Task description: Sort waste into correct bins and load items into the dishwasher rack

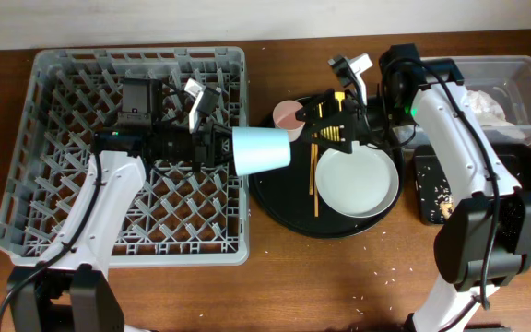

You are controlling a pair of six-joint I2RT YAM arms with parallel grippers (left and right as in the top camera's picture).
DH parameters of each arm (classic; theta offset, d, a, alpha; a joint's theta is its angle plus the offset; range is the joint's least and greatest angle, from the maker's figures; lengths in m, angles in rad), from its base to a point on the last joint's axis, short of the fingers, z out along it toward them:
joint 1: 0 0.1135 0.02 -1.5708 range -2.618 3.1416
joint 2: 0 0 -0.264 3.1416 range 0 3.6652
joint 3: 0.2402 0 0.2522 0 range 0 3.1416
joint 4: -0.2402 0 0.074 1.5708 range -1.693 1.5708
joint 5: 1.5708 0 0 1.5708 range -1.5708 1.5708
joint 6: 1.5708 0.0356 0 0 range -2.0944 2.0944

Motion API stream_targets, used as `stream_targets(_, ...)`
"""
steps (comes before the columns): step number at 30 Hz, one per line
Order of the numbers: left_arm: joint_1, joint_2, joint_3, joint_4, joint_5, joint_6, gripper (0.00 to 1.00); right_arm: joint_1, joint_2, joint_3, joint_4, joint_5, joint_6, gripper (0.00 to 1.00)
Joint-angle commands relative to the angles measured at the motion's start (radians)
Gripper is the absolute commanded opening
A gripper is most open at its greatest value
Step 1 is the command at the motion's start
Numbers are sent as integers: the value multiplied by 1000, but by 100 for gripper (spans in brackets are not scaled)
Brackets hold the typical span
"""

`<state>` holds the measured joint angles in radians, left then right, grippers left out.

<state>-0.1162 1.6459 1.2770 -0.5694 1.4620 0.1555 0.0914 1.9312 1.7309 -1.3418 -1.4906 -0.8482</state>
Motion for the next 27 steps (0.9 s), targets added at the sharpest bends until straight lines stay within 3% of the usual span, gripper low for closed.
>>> stream_targets(1, 8, 5, 0, 17, -3, -5, 1, 24, -4, -2, -4, -19, -9, 98)
stream_targets(18, 8, 8, 0, 31, -48, -5, 1, 68, -5, -2, 4, -46, -12, 98)
stream_targets(25, 8, 8, 0, 38, -44, -6, 1, 165, -5, -2, 48, -24, -12, 99)
stream_targets(27, 8, 8, 0, 38, -44, -6, 1, 156, -5, -2, 50, -25, -12, 93)
